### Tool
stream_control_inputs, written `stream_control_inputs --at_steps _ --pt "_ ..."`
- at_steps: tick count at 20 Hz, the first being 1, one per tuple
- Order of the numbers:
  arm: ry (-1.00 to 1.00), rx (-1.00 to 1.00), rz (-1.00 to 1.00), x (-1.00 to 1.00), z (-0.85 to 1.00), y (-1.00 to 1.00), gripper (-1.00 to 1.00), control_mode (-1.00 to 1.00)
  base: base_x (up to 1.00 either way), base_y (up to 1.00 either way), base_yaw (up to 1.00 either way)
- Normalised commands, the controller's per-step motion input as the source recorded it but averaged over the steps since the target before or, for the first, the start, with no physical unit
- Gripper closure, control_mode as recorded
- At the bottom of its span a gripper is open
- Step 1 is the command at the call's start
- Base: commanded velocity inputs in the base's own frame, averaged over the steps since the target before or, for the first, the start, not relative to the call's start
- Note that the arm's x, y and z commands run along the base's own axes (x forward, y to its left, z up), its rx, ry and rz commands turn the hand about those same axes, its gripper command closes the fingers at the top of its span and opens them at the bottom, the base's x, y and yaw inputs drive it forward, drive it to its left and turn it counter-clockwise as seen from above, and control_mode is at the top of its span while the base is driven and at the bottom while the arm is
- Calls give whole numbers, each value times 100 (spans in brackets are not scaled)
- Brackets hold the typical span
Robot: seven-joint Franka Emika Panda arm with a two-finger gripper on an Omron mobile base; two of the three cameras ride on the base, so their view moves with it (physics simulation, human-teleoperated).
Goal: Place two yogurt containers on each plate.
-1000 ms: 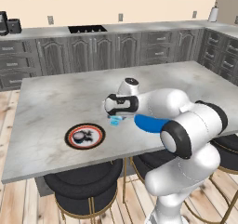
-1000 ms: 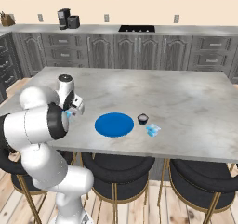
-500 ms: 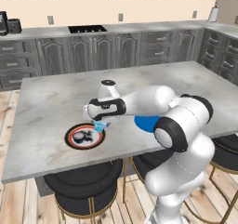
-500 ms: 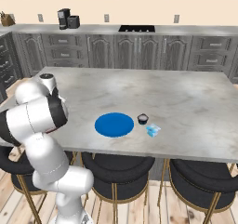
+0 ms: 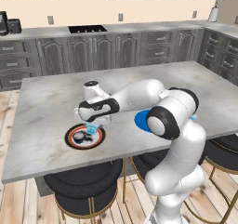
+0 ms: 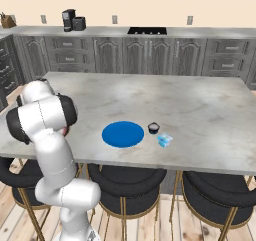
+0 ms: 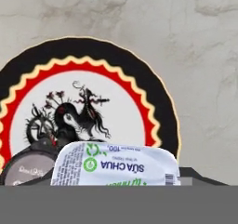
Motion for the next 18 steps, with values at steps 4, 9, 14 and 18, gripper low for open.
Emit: stream_control_inputs --at_steps 4,9,14,18 --pt "0 -17 -11 5 -25 0 100 -100 0 0 0" --pt "0 -9 -9 7 -23 0 100 -100 0 0 0" --pt "0 0 -5 28 -12 0 100 -100 0 0 0" --pt "0 0 -3 27 -17 0 100 -100 0 0 0"
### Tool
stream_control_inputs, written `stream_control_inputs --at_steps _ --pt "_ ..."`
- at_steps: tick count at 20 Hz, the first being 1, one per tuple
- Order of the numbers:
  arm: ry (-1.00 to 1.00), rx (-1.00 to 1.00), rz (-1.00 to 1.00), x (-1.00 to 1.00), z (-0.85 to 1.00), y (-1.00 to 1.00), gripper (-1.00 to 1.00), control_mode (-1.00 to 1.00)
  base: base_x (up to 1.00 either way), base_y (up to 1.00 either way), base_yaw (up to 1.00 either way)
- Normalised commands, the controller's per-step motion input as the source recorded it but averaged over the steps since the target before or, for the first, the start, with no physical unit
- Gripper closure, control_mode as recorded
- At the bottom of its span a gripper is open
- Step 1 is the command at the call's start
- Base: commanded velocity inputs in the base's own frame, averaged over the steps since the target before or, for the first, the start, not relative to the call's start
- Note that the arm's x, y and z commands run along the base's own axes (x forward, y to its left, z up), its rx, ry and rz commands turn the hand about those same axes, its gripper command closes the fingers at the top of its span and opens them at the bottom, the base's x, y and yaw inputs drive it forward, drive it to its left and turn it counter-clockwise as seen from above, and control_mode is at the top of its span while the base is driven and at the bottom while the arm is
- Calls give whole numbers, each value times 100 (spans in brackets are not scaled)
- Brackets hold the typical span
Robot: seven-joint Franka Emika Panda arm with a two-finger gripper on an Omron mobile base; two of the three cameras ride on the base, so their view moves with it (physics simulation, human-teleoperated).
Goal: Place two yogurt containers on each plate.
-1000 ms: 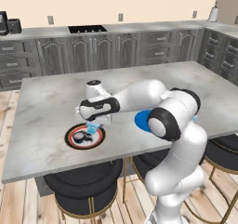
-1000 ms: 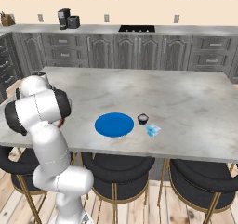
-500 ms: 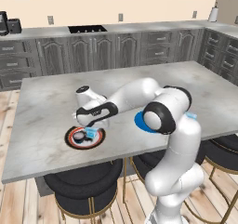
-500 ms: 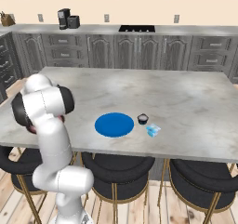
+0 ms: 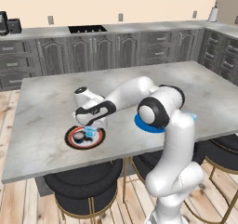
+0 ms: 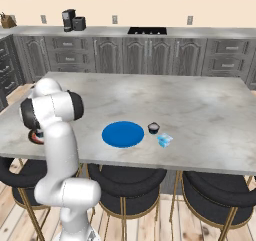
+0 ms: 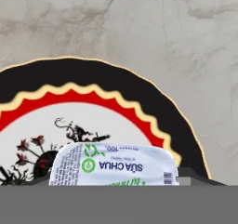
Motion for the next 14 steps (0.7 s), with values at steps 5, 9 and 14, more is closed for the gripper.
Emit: stream_control_inputs --at_steps 5,9,14 --pt "0 0 -1 5 -14 2 100 -100 0 0 0" --pt "0 0 0 1 -6 3 100 -100 0 0 0" --pt "1 0 0 0 -2 1 -100 -100 0 0 0"
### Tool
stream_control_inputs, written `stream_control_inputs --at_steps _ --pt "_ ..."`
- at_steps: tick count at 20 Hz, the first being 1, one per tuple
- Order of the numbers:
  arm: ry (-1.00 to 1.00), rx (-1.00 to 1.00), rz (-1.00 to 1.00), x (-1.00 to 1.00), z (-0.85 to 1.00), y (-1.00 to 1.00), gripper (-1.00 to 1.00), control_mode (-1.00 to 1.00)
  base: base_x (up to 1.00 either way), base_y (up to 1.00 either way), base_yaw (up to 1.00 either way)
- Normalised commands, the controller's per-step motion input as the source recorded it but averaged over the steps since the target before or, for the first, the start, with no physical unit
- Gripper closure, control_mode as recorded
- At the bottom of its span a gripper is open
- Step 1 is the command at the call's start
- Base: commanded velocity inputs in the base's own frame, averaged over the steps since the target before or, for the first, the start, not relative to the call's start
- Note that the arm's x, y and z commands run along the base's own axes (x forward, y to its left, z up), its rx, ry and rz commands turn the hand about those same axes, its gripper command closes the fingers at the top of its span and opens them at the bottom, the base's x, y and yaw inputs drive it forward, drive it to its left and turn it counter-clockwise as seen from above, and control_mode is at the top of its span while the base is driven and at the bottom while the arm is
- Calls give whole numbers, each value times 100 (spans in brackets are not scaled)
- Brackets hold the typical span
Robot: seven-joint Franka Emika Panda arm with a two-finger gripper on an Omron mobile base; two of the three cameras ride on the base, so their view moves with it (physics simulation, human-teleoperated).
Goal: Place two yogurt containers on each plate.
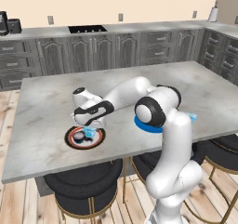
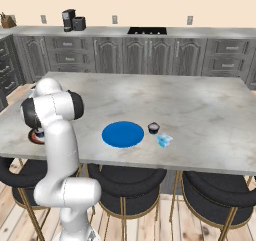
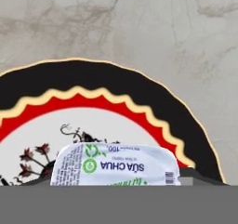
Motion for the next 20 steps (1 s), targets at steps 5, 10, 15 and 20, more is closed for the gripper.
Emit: stream_control_inputs --at_steps 5,10,15,20 --pt "1 0 0 0 0 -1 -100 -100 0 0 0" --pt "6 0 0 -6 0 -6 -100 -100 0 0 0" --pt "4 0 0 -1 8 -9 -100 -100 0 0 0" --pt "0 6 0 0 49 -26 -100 -100 0 0 0"
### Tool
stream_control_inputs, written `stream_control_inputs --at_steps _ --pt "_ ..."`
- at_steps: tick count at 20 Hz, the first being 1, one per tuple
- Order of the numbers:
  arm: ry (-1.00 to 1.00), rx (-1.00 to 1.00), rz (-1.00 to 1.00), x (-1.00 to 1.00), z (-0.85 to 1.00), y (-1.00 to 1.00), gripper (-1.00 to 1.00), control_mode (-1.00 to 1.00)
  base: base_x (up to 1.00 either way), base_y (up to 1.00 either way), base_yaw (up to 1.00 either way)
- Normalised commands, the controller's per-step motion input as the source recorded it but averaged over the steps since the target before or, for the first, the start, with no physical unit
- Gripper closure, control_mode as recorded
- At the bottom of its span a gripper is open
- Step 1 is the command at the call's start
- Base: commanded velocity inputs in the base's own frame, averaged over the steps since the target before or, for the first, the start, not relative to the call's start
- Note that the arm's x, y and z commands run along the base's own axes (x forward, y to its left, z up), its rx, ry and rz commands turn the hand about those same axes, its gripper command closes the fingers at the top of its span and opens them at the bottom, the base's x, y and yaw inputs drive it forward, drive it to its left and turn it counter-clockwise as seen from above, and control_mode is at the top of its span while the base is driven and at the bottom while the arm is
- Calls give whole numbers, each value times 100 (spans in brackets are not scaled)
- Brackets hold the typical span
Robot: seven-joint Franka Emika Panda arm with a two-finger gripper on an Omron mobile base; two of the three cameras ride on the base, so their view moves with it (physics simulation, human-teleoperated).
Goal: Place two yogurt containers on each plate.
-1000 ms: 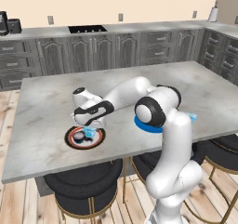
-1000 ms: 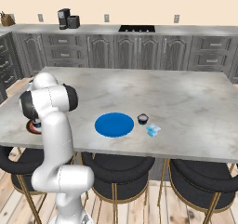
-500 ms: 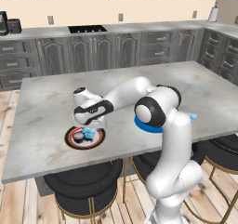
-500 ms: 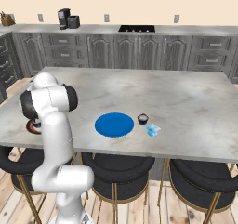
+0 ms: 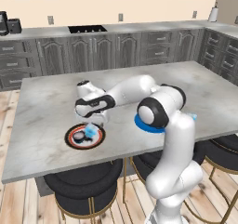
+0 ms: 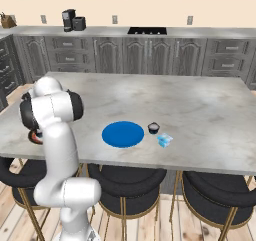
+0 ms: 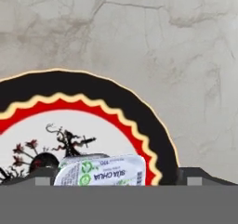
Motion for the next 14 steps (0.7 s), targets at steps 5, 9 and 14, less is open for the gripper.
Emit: stream_control_inputs --at_steps 5,9,14 --pt "0 10 0 -12 52 -35 -100 -100 0 0 0" --pt "0 10 0 -10 43 -36 -100 -100 0 0 0" --pt "2 11 0 -9 36 -39 -100 -100 0 0 0"
